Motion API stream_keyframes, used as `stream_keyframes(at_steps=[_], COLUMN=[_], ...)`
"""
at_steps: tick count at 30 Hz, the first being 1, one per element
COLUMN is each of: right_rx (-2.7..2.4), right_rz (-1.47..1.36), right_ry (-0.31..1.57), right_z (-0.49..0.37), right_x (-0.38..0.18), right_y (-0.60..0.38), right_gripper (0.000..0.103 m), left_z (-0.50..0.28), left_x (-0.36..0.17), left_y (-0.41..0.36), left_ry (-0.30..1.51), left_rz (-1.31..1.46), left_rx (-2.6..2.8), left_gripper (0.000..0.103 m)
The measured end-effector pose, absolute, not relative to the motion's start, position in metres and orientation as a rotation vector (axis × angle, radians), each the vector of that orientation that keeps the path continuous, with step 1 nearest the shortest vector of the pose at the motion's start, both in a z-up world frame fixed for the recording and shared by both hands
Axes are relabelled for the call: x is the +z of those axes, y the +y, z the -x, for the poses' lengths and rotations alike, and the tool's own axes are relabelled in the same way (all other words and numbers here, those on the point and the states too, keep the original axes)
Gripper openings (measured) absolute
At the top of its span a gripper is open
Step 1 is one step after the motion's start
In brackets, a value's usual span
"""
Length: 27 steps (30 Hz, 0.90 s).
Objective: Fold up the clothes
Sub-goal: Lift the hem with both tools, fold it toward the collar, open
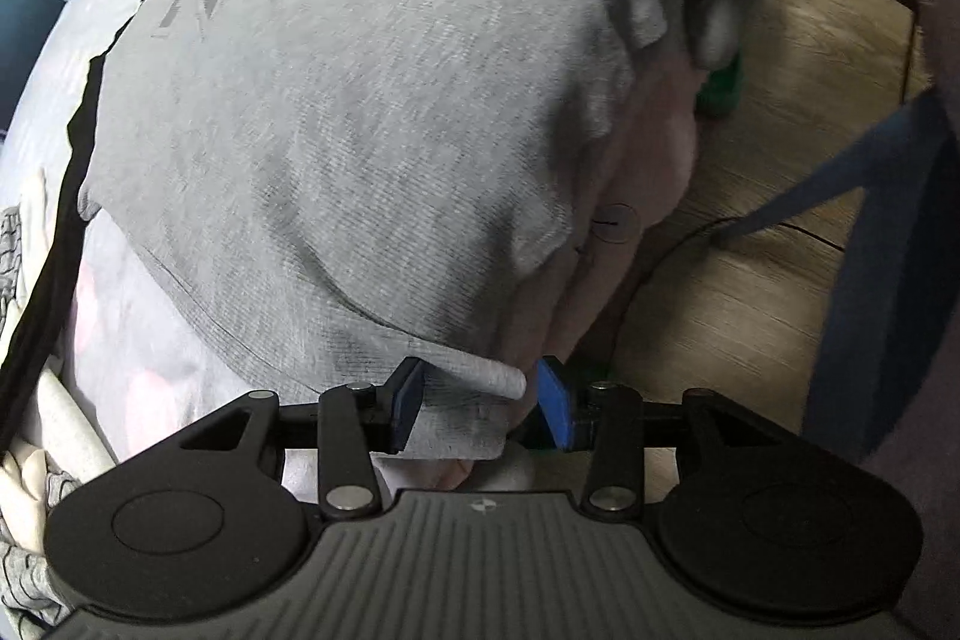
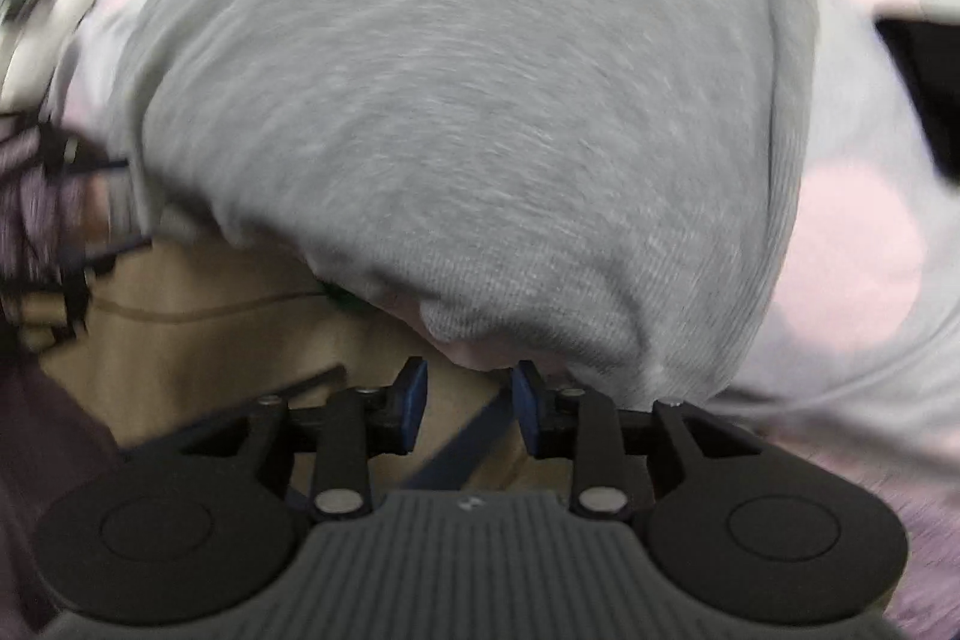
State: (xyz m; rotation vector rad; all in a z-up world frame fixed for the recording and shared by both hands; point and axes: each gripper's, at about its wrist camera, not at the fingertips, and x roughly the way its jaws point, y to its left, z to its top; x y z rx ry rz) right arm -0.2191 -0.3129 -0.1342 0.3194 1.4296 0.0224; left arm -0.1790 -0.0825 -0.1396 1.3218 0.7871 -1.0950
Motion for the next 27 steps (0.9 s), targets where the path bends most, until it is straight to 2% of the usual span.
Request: stream_keyframes(at_steps=[1, 3, 6, 8, 9, 14, 18, 27], right_rx=[0.009, -0.013, -0.053, -0.092, -0.101, -0.039, 0.013, 0.059], right_rz=[-0.351, -0.406, -0.487, -0.496, -0.495, -0.463, -0.412, -0.301], right_ry=[1.427, 1.416, 1.395, 1.398, 1.401, 1.425, 1.465, 1.540], right_z=[0.218, 0.214, 0.209, 0.205, 0.205, 0.216, 0.232, 0.239], right_x=[-0.136, -0.139, -0.144, -0.147, -0.148, -0.129, -0.102, -0.106], right_y=[-0.314, -0.316, -0.319, -0.321, -0.321, -0.322, -0.323, -0.313], right_gripper=[0.034, 0.034, 0.032, 0.008, 0.003, 0.001, 0.001, 0.000], left_z=[0.177, 0.174, 0.169, 0.166, 0.165, 0.164, 0.168, 0.177], left_x=[-0.141, -0.143, -0.144, -0.143, -0.141, -0.119, -0.104, -0.134], left_y=[-0.082, -0.081, -0.080, -0.079, -0.077, -0.070, -0.061, -0.063], left_ry=[0.792, 0.803, 0.816, 0.826, 0.834, 0.862, 0.877, 0.963], left_rz=[-1.320, -1.311, -1.287, -1.266, -1.253, -1.194, -1.276, -1.439], left_rx=[-1.084, -1.067, -1.041, -1.028, -1.027, -1.080, -1.116, -1.145], left_gripper=[0.031, 0.026, 0.013, 0.006, 0.004, 0.002, 0.002, 0.001])
